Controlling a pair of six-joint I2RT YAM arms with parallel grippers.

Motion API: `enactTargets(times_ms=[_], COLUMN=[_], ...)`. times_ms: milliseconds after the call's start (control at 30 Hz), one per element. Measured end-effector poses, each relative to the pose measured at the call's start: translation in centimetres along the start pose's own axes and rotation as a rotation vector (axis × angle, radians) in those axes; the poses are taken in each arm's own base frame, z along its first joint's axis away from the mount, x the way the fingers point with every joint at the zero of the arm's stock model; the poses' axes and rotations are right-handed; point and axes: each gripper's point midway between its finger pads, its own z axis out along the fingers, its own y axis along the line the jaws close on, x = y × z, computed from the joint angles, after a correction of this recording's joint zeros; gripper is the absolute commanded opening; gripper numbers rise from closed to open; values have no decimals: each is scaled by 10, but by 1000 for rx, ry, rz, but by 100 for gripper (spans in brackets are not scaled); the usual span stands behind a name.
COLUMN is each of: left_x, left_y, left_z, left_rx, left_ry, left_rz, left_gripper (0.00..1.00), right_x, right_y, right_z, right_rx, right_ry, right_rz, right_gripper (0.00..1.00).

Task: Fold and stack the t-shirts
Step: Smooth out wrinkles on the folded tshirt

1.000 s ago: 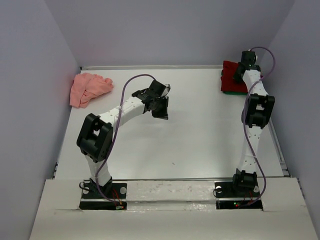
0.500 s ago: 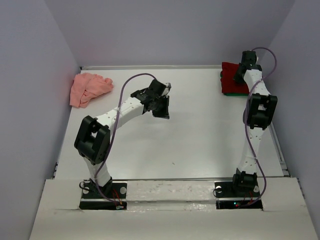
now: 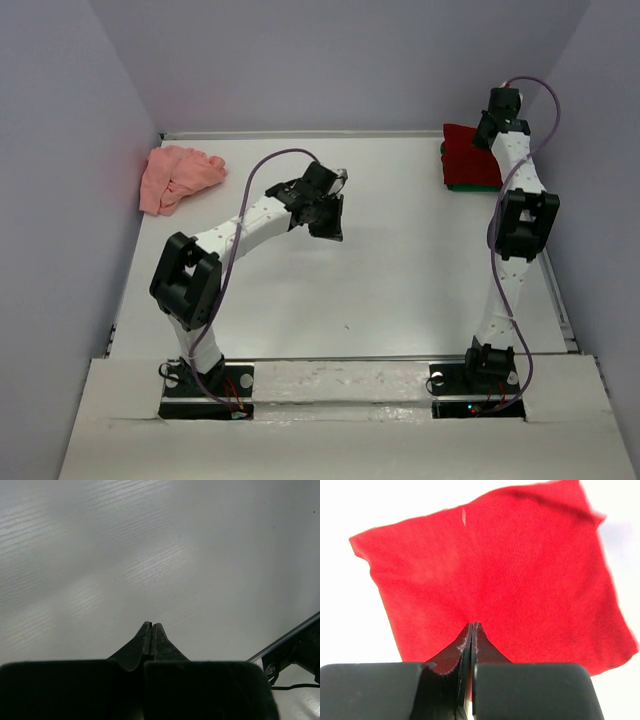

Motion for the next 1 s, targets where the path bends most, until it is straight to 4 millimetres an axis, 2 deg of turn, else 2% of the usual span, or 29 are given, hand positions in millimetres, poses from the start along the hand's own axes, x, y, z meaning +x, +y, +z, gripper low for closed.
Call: enactTargets(times_ms=[100,200,267,300,367,433,500,567,633,700,767,800,867,900,933,1000], left_x=[3,5,6,7,7,6,6,5,5,3,3,3,2,1,-1,-5], left_y=[-4,-8,-9,-11,-12,-12,-12,-8,-4,0,3,4,9,9,9,8], left_z=[1,1,1,1,2,2,2,3,1,-2,-9,-15,-26,-34,-44,-59], left_rx=[5,9,10,12,12,8,1,-23,-54,-82,-98,-109,-133,-139,-141,-144], left_ry=[4,8,9,10,9,5,1,-7,-16,-37,-55,-77,-108,-132,-165,-210], left_rz=[5,8,4,4,-1,-6,-9,-14,-18,-25,-32,-38,-47,-51,-54,-60], left_gripper=[0,0,0,0,0,0,0,0,0,0,1,3,8,9,12,20], right_x=[-21,-40,-49,-49,-46,-36,-26,-4,16,41,50,54,55,54,53,50], right_y=[5,14,21,28,42,63,81,100,103,96,90,87,81,77,76,74], right_z=[-12,-34,-52,-72,-99,-133,-157,-178,-190,-199,-208,-217,-234,-247,-259,-286], right_rx=[-16,-39,-50,-62,-88,-134,-179,-239,-268,-281,-288,-303,-324,-341,-363,-409], right_ry=[-53,-103,-130,-140,-153,-159,-165,-144,-110,-62,-46,-44,-53,-67,-81,-115], right_rz=[-8,-15,-21,-31,-47,-68,-83,-100,-108,-116,-118,-120,-117,-112,-107,-92], right_gripper=[0,0,0,0,0,0,0,0,0,3,6,9,24,34,49,53])
